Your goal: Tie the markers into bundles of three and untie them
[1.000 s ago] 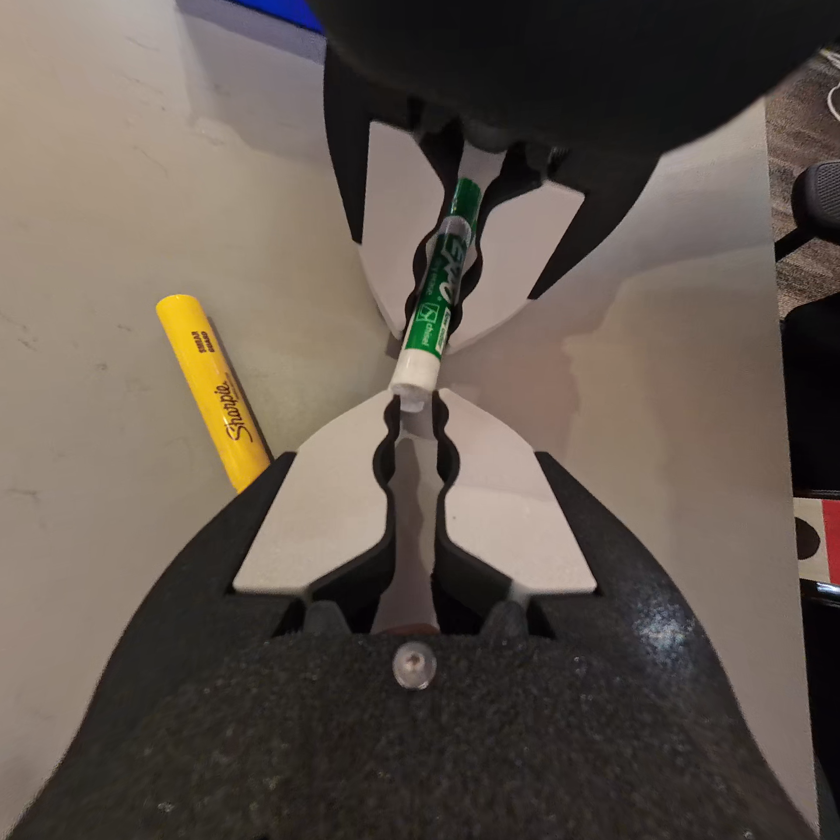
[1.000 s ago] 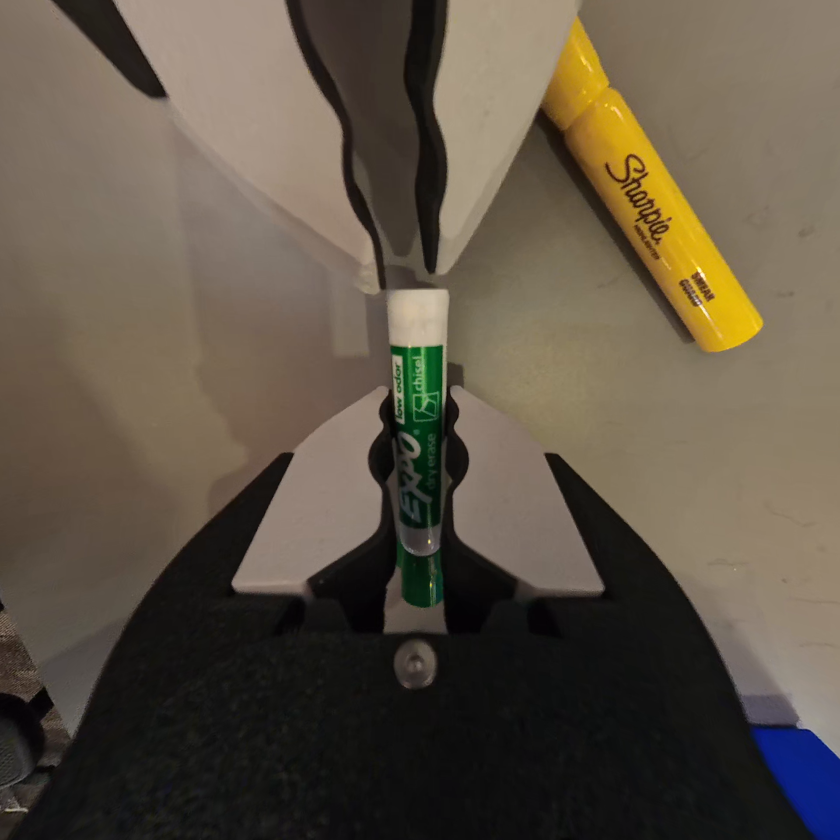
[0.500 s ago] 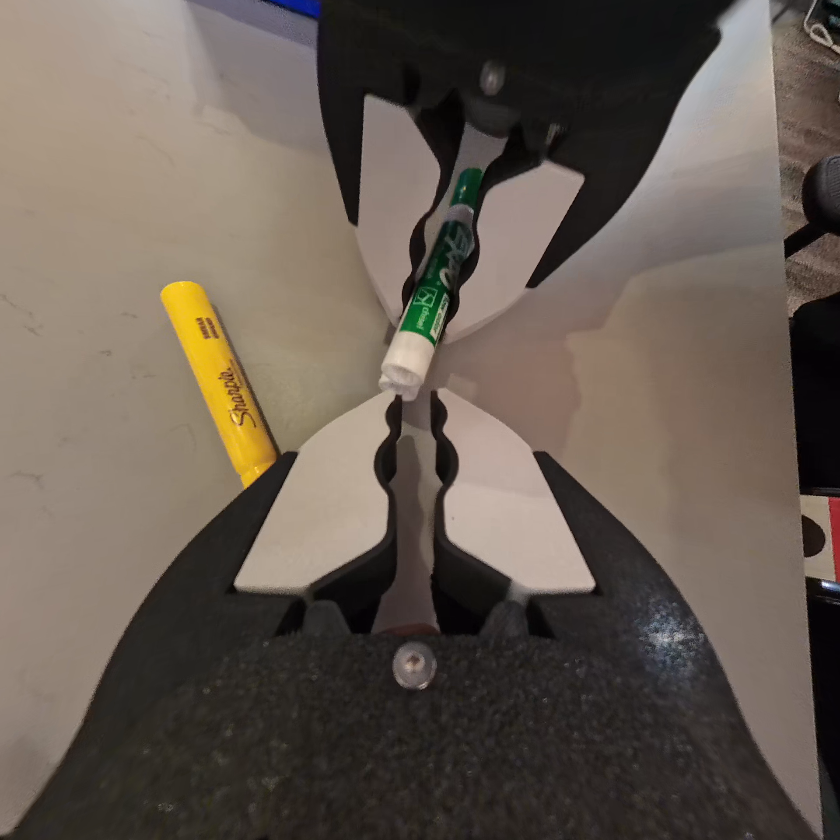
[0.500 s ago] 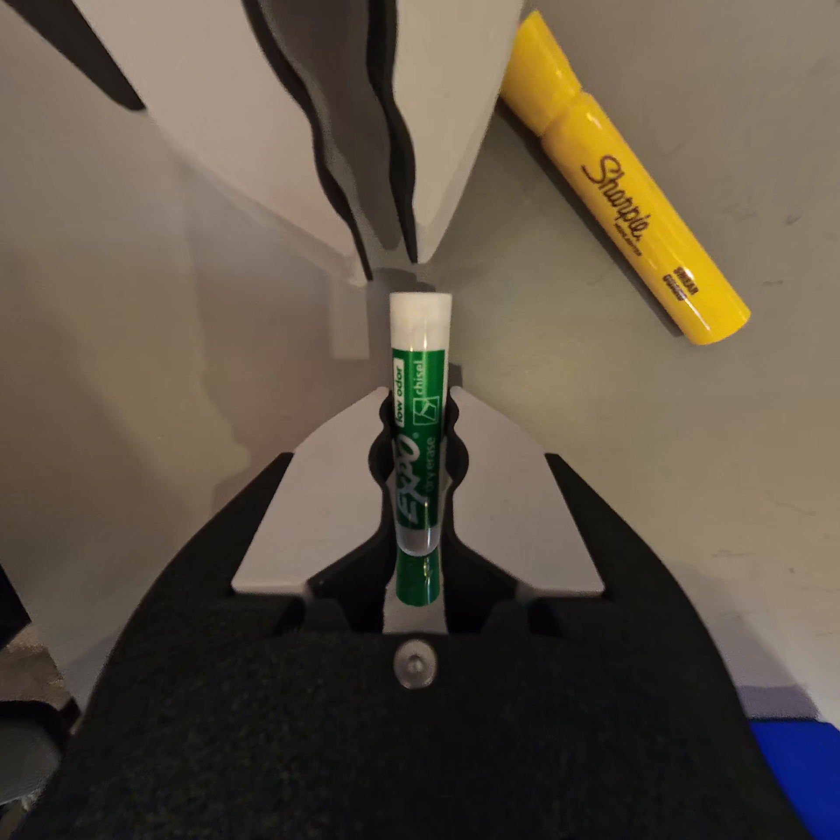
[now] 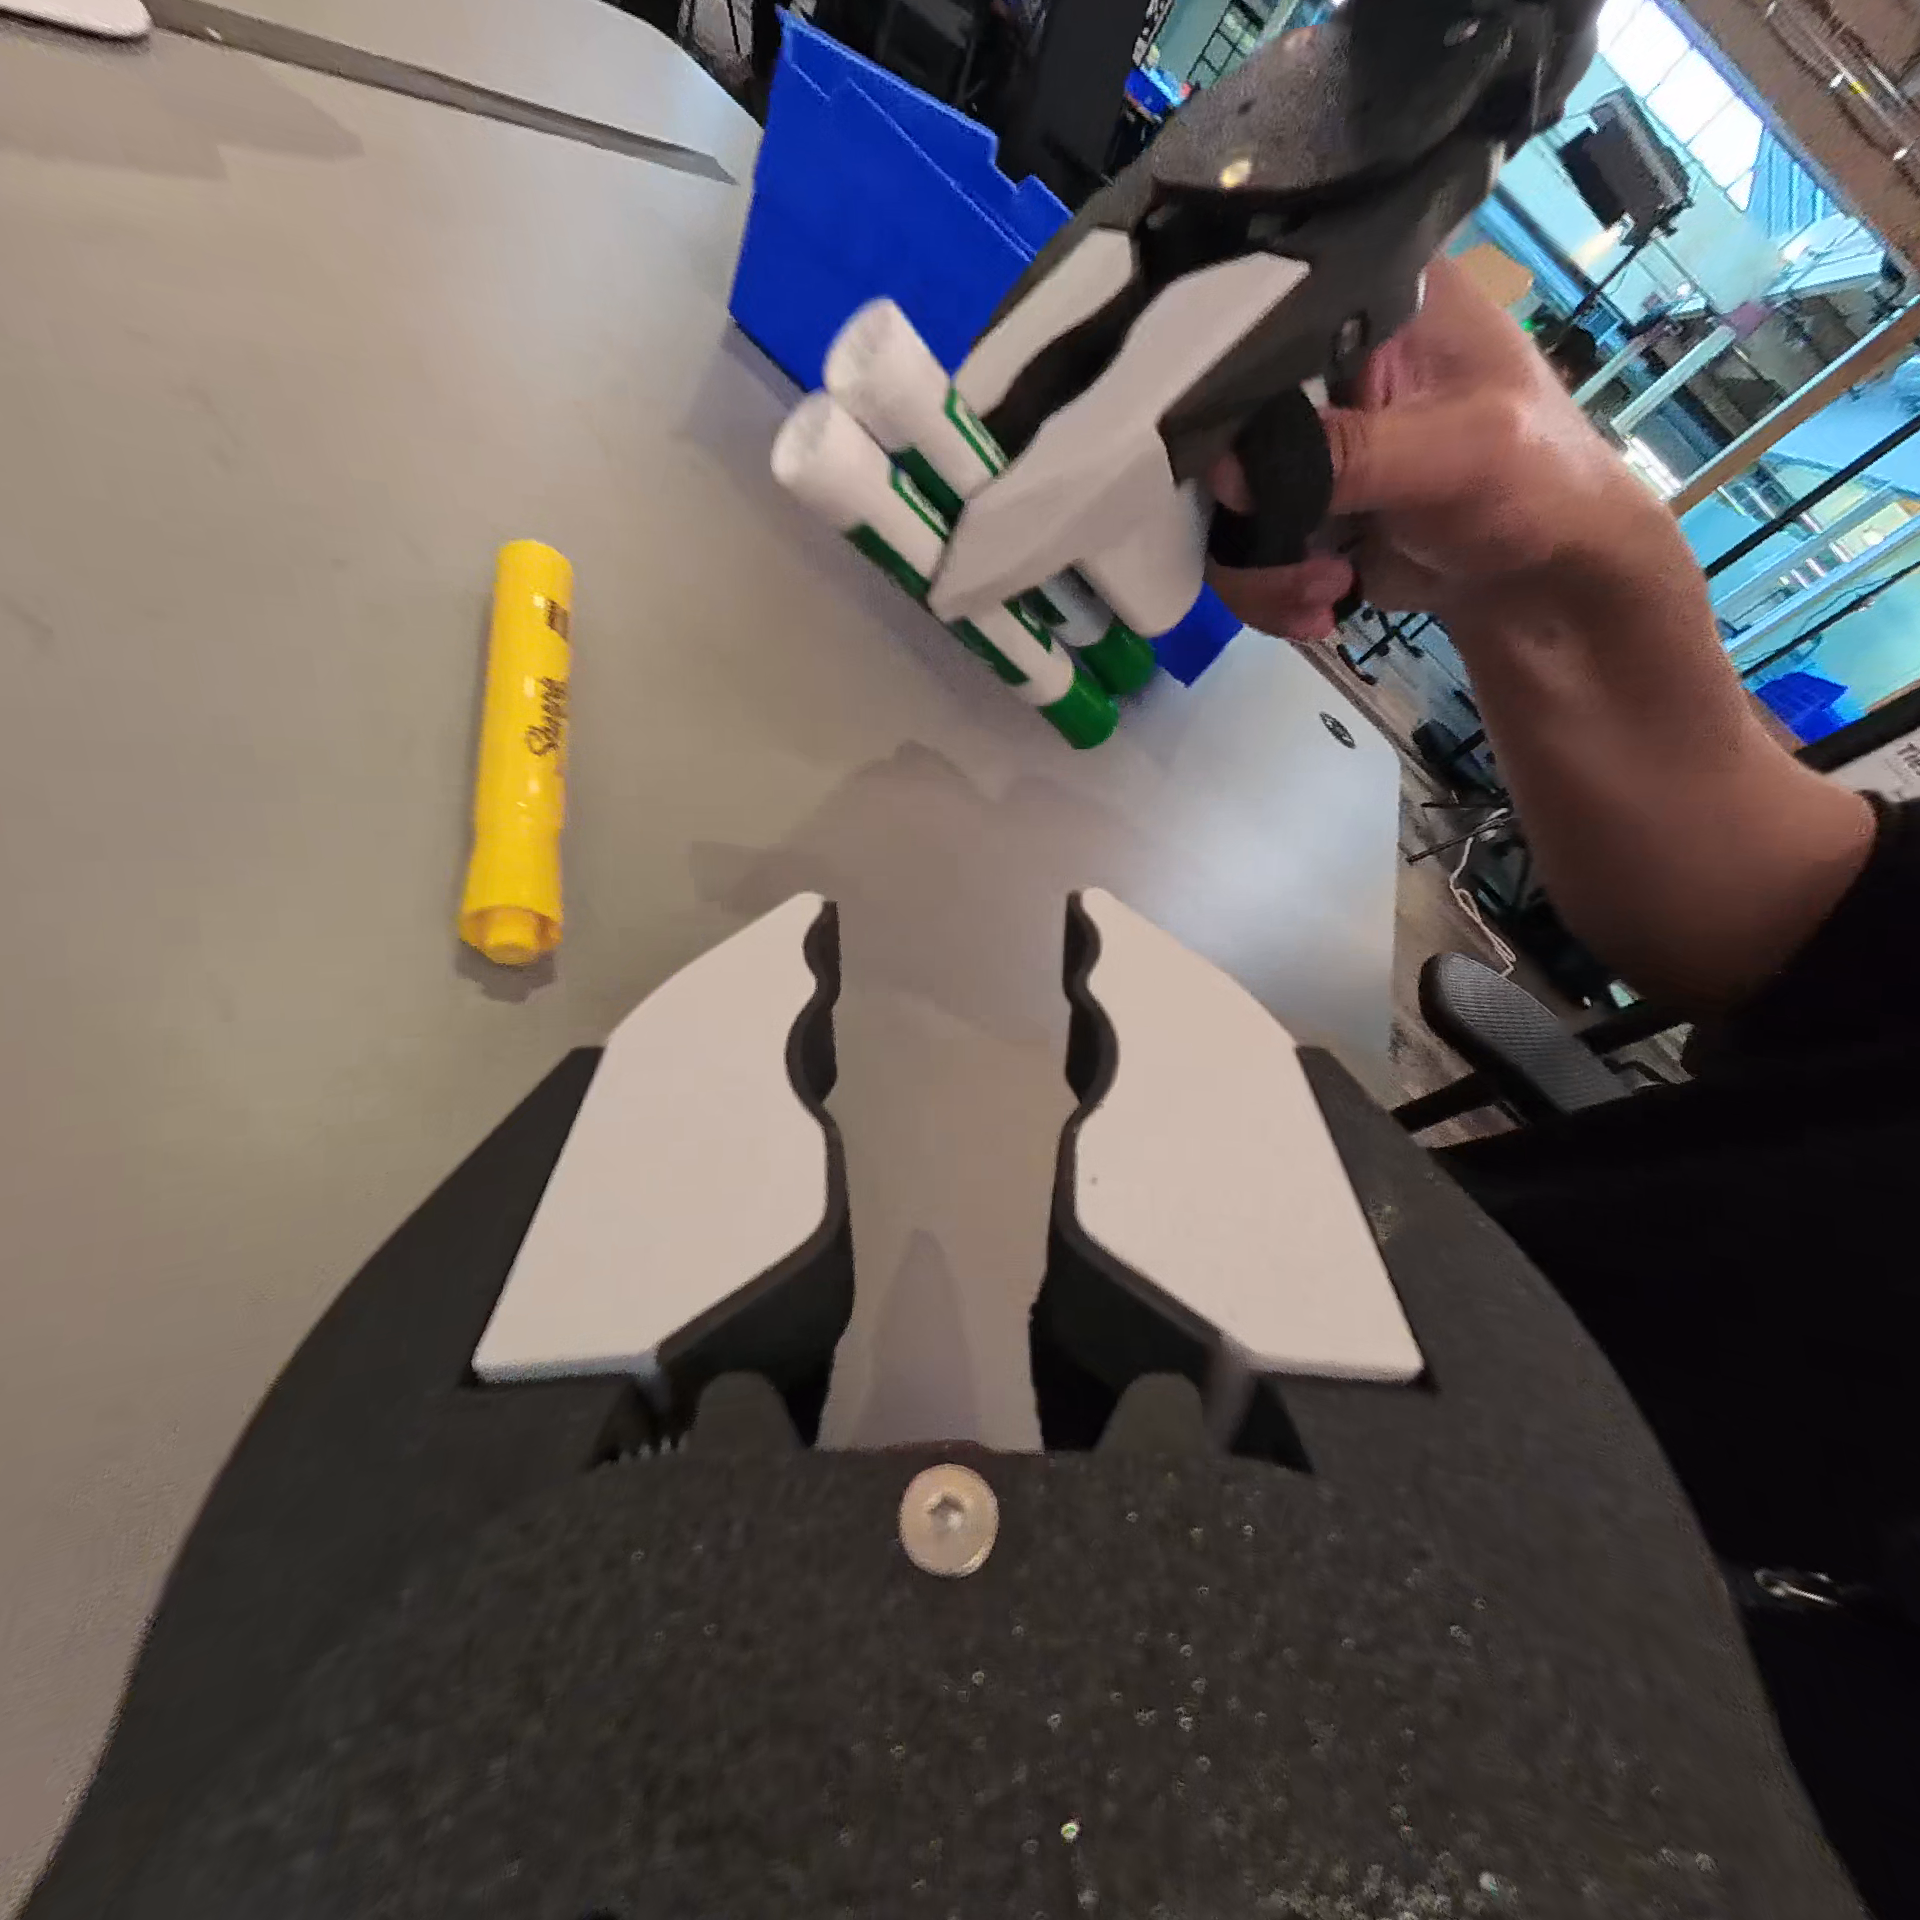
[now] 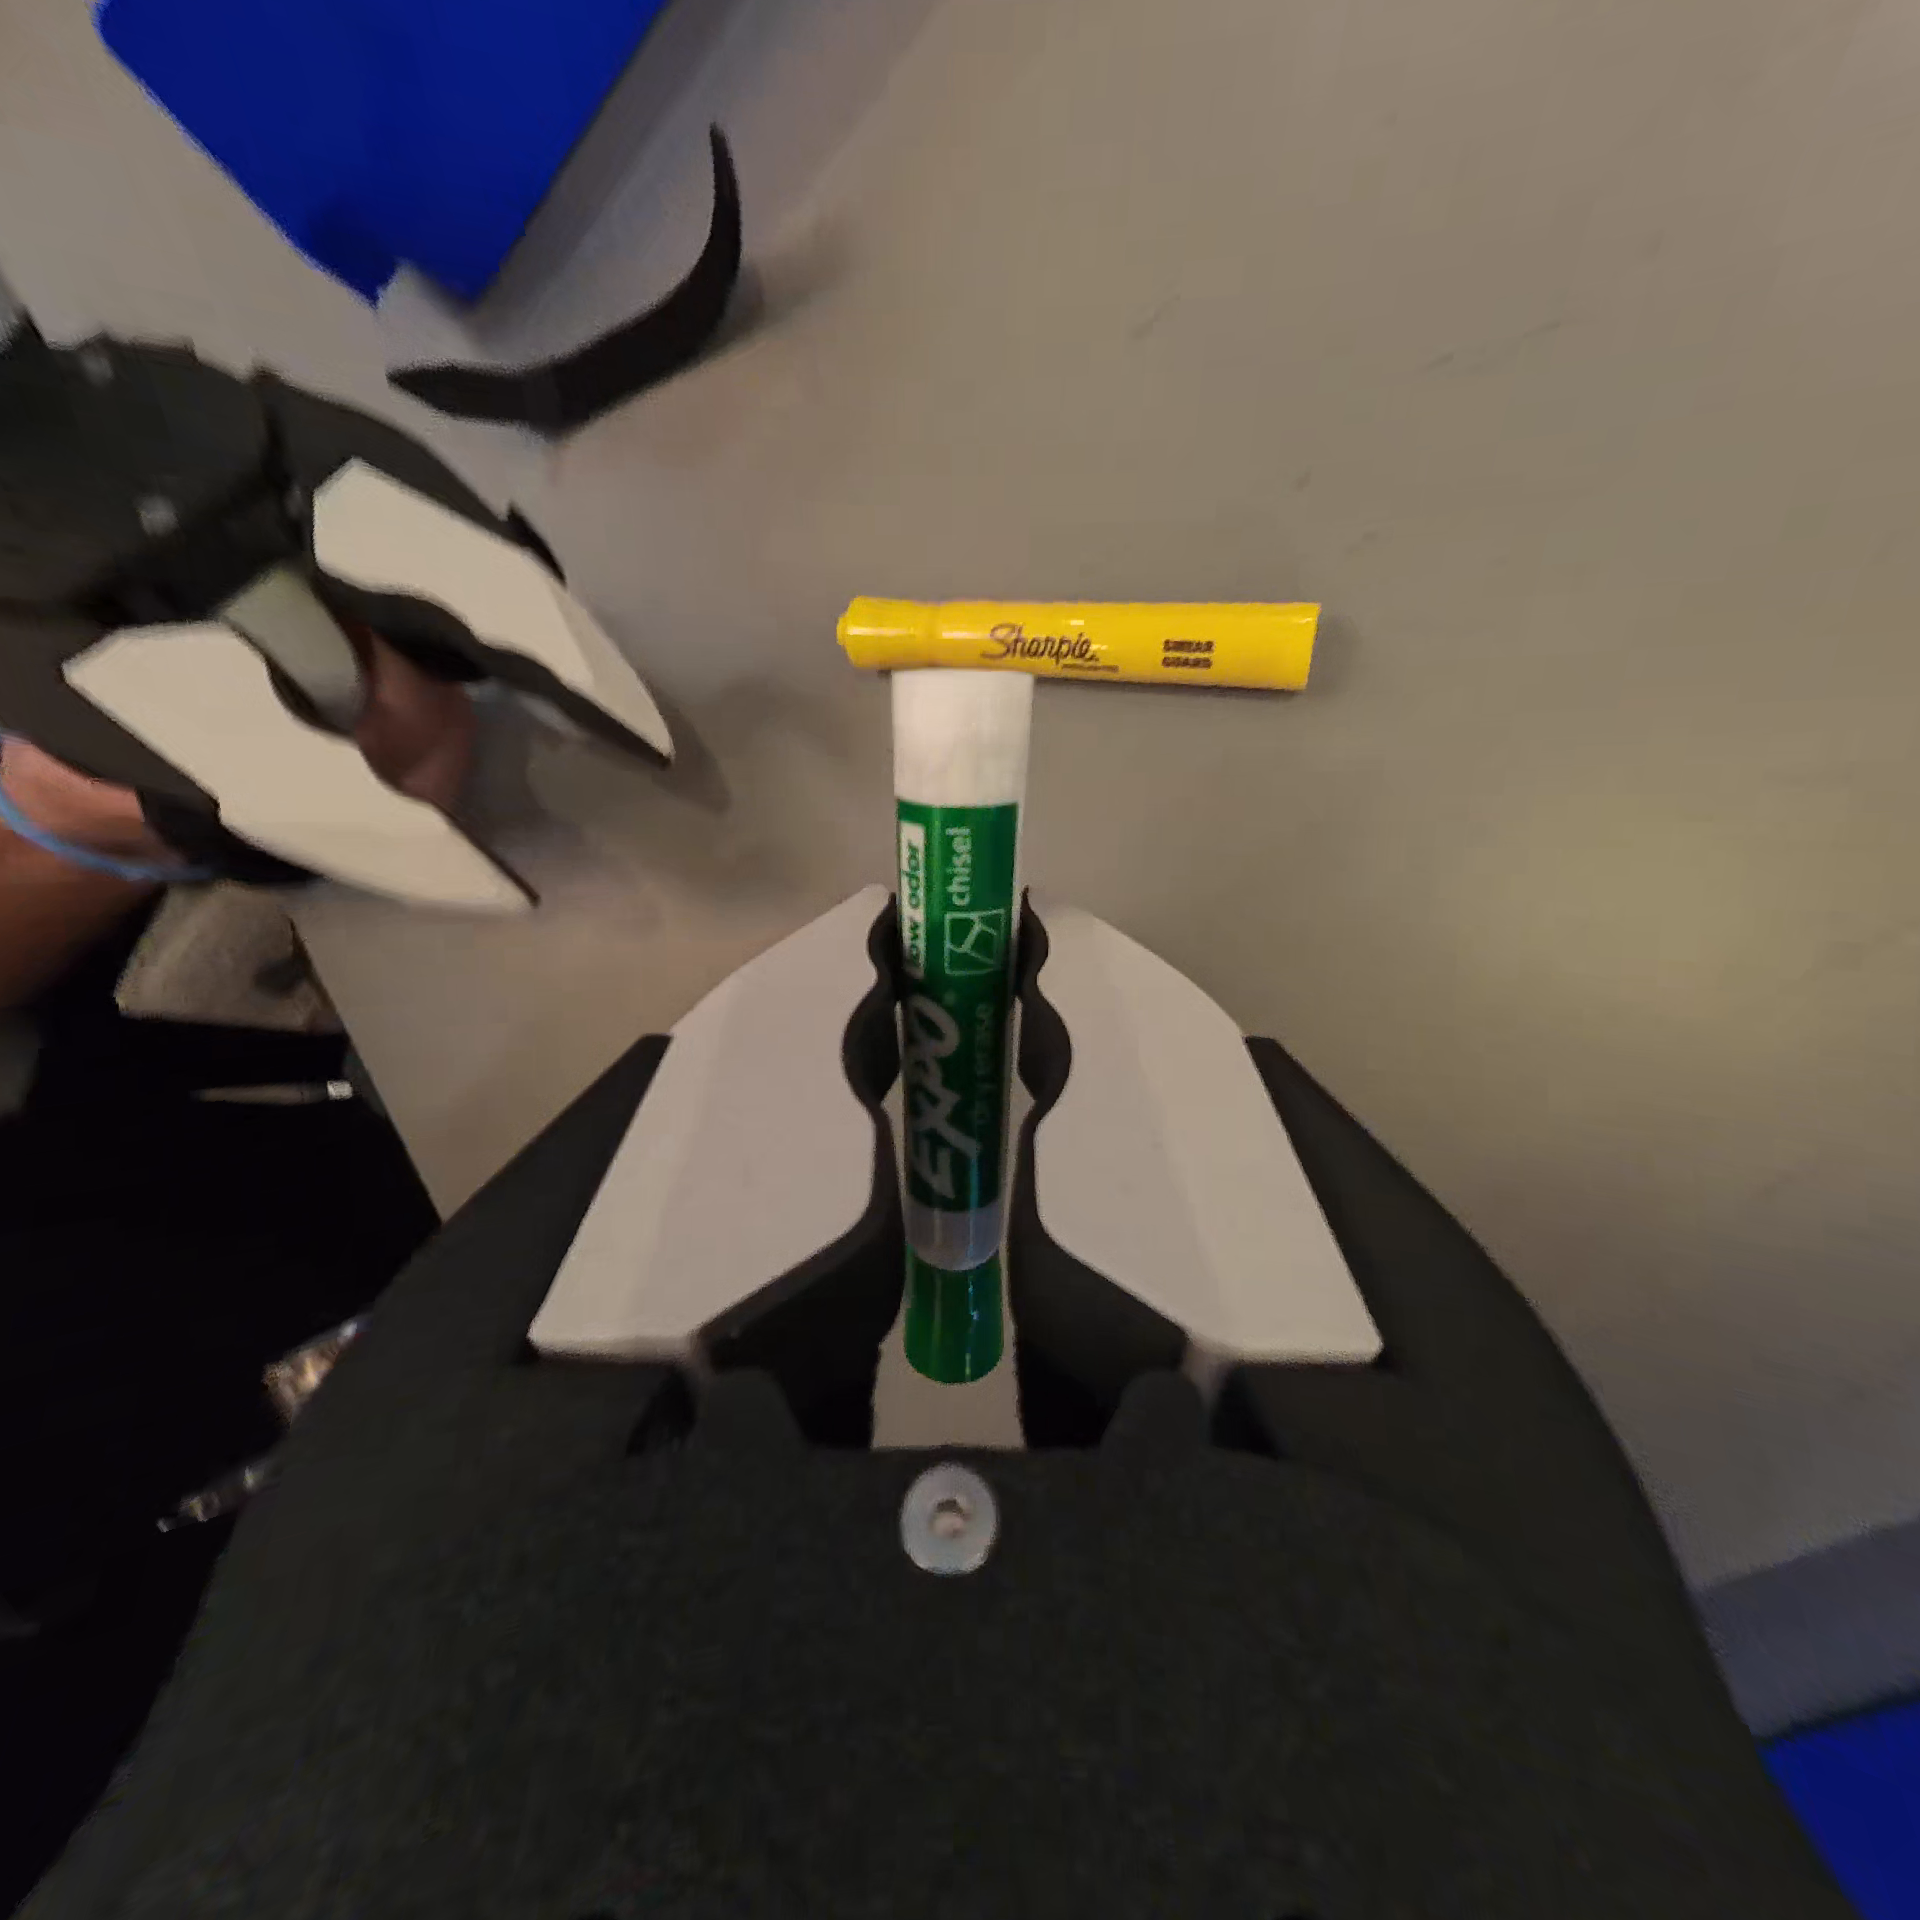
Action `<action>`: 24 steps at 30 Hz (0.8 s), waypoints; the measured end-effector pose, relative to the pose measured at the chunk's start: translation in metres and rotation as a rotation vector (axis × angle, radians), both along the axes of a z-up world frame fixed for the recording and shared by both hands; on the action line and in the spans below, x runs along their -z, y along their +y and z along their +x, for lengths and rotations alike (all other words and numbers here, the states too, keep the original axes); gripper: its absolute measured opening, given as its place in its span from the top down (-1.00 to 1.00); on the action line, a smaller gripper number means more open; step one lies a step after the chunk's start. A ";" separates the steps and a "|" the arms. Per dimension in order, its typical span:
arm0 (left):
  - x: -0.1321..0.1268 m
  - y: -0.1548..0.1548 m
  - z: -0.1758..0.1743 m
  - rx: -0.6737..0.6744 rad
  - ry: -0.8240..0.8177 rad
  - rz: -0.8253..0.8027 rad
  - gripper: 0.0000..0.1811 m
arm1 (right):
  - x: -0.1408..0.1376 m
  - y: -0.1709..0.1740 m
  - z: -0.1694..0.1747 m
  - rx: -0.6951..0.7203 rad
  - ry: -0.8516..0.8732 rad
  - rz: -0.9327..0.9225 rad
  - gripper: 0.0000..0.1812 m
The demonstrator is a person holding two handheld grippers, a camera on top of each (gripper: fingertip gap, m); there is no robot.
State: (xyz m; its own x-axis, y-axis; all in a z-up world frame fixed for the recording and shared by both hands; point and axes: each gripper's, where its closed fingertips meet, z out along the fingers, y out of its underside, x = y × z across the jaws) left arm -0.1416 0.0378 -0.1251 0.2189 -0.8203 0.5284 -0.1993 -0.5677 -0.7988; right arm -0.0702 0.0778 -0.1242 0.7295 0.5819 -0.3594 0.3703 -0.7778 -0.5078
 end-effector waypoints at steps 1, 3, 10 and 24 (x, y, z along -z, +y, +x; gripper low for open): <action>0.001 -0.001 0.002 -0.001 0.013 0.011 0.55 | -0.002 0.001 -0.002 0.031 0.020 0.002 0.80; 0.003 -0.003 0.004 0.004 0.042 0.046 0.47 | -0.005 -0.001 -0.008 0.068 0.073 0.005 0.80; 0.009 -0.015 0.007 0.092 0.108 0.088 0.34 | -0.014 -0.001 -0.030 0.127 0.330 0.045 0.80; 0.007 -0.003 0.005 0.330 0.340 0.283 0.42 | -0.001 -0.033 -0.030 -0.167 0.171 0.059 0.80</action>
State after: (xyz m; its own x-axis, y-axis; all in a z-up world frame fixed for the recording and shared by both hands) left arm -0.1364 0.0349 -0.1323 0.0461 -0.9741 0.2214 -0.6037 -0.2037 -0.7707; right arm -0.0998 0.0443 -0.1234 0.5531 0.7132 -0.4307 0.3963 -0.6799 -0.6170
